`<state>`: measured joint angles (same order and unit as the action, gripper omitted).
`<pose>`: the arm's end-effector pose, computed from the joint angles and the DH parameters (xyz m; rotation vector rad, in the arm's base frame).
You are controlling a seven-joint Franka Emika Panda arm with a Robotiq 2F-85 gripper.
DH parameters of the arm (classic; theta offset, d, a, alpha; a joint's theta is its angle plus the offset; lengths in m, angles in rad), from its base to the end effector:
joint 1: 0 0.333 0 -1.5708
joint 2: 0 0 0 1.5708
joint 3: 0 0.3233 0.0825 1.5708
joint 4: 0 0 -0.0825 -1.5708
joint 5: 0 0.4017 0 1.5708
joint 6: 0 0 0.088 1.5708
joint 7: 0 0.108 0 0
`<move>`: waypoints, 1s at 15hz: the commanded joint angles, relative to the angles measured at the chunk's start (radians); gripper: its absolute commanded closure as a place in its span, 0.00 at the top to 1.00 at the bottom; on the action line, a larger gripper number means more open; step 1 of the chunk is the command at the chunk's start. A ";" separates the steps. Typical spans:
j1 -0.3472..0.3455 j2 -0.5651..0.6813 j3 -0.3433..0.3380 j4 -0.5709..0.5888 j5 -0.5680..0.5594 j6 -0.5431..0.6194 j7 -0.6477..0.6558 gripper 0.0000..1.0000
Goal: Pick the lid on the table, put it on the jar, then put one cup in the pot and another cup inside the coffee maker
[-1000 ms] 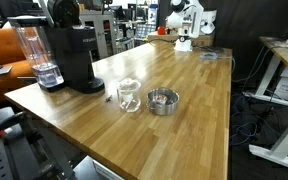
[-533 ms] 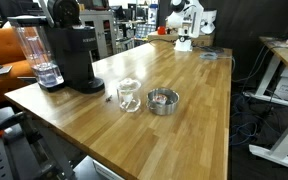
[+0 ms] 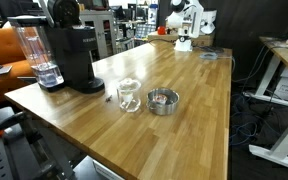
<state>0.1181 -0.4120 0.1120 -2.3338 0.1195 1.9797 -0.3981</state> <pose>0.4322 0.1124 0.4978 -2.9525 -0.8741 -0.0957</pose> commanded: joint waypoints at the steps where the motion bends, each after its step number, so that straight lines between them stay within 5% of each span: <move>1: 0.021 -0.107 -0.008 -0.083 -0.024 0.036 0.089 1.00; 15: 0.066 -0.144 -0.020 -0.070 -0.012 0.004 0.128 1.00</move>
<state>0.1681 -0.5577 0.1054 -2.4065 0.1161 1.9856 -0.2774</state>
